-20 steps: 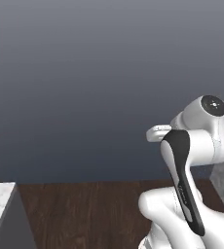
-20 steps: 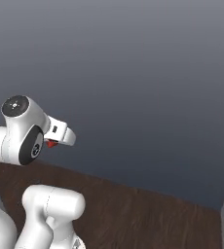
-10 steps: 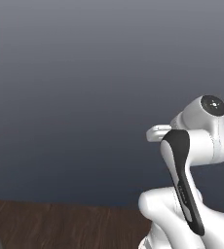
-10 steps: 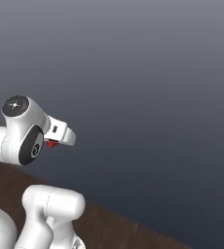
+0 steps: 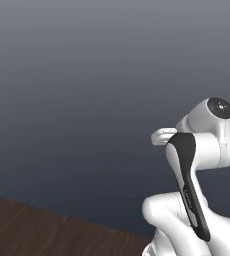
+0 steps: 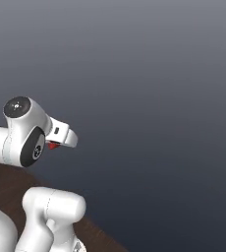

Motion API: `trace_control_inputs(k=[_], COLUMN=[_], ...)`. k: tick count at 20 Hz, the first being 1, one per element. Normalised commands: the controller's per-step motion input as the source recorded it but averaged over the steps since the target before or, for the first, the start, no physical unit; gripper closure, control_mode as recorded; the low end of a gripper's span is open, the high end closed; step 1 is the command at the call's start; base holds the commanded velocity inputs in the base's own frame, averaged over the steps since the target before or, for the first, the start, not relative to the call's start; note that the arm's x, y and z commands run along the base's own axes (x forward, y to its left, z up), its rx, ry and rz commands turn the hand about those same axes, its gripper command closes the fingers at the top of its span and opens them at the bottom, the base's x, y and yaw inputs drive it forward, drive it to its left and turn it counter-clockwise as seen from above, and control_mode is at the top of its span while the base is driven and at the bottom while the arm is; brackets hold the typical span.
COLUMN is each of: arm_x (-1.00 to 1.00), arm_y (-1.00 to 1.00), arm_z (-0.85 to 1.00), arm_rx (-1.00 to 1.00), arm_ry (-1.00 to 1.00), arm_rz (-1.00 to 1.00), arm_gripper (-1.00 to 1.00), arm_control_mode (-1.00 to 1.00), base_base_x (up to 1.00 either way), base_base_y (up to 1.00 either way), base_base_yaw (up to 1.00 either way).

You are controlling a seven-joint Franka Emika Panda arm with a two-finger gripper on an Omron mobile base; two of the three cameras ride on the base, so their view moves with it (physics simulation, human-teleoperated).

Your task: Take the strawberry from the fridge and place it on top of the pancake, located on the dining counter.

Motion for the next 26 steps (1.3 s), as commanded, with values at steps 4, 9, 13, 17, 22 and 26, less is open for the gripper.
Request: trace_control_inputs(k=[4,9,13,17,22,26], arm_x=[0.0,0.0,0.0,0.0,0.0,0.0], arm_y=[0.0,0.0,0.0,0.0,0.0,0.0], arm_z=[0.0,0.0,0.0,0.0,0.0,0.0], arm_rx=[0.0,0.0,0.0,0.0,0.0,0.0], arm_ry=[0.0,0.0,0.0,0.0,0.0,0.0], arm_rz=[0.0,0.0,0.0,0.0,0.0,0.0], arm_gripper=[1.0,1.0,1.0,1.0,1.0,1.0], arm_control_mode=[1.0,1.0,1.0,1.0,1.0,1.0], base_base_x=[0.64,0.72,0.79,0.79,0.78,0.81], base_base_y=[0.0,0.0,0.0,0.03,0.04,0.01], base_base_yaw=[0.45,0.45,0.46,0.47,0.47,0.47])
